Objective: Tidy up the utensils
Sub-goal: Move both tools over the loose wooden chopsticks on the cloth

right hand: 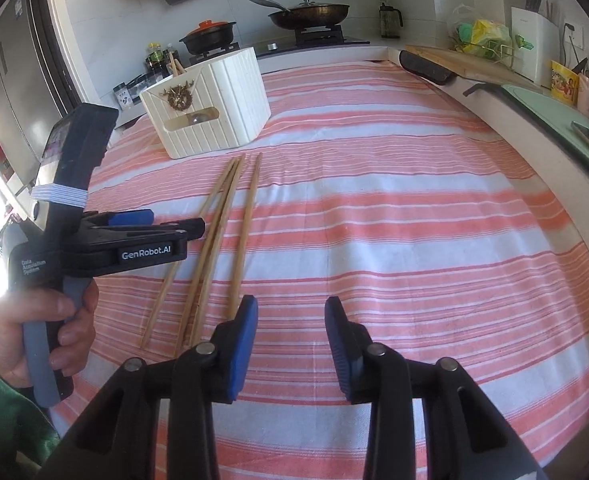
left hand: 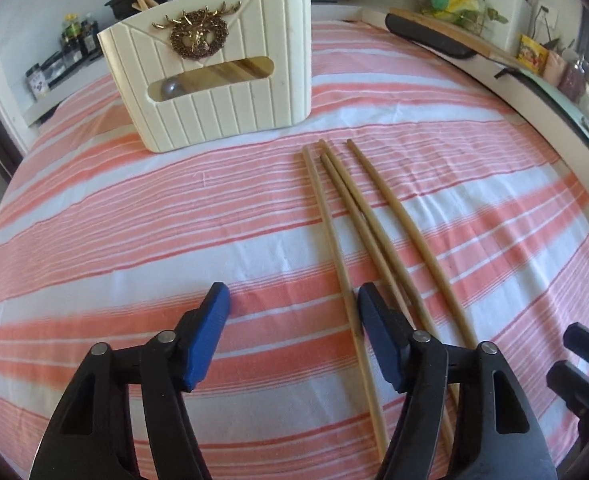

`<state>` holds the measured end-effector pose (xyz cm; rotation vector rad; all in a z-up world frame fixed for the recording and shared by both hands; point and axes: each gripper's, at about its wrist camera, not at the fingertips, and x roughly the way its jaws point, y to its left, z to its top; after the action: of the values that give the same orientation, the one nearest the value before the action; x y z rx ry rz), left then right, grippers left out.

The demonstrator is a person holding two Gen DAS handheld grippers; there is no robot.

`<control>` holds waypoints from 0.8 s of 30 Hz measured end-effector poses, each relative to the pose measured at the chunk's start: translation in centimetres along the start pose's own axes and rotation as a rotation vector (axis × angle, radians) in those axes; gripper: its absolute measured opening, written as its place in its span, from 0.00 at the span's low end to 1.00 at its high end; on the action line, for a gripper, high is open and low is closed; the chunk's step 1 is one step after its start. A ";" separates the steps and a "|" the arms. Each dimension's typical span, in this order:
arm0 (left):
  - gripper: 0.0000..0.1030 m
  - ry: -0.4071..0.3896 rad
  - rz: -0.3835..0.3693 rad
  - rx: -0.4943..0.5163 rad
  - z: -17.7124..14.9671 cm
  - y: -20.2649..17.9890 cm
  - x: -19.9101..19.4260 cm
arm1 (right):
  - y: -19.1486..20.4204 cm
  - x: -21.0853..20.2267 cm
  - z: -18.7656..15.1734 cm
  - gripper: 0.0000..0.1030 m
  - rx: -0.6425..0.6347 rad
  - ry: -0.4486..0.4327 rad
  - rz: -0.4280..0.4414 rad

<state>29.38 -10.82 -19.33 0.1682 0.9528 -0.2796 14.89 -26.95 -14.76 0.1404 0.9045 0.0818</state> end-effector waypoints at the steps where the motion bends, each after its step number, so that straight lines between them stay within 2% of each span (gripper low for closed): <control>1: 0.49 -0.008 0.000 0.004 -0.1 0.0 -0.1 | 0.2 0.2 0.1 0.34 -0.008 0.004 0.005; 3: 0.22 -0.019 -0.040 0.016 -0.4 0.1 -0.5 | 0.9 0.9 0.4 0.34 -0.033 0.015 0.020; 6: 0.06 -0.019 -0.044 0.017 -0.7 0.4 -0.8 | 1.9 2.5 1.0 0.34 -0.065 0.032 0.023; 8: 0.05 -0.016 -0.048 -0.006 -1.2 1.2 -1.2 | 2.4 3.6 1.4 0.30 -0.084 0.050 0.028; 9: 0.04 -0.017 -0.045 -0.018 -1.5 1.7 -1.4 | 2.7 4.1 1.5 0.24 -0.096 0.066 0.027; 11: 0.04 -0.022 -0.031 -0.044 -2.2 2.8 -2.2 | 3.4 4.7 1.7 0.21 -0.124 0.081 0.031; 13: 0.05 -0.022 0.002 -0.071 -2.9 4.2 -2.9 | 4.2 4.8 1.7 0.07 -0.172 0.085 -0.006; 20: 0.05 0.011 0.061 -0.180 -6.7 10.2 -4.9 | 3.3 3.2 0.5 0.06 -0.184 0.114 -0.137; 24: 0.09 0.018 0.046 -0.211 -7.7 11.9 -5.6 | 2.7 2.5 0.2 0.07 -0.186 0.137 -0.169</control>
<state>23.95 3.43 -18.87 -0.0008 0.9881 -0.1344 16.56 -23.98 -16.14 -0.1167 1.0366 0.0180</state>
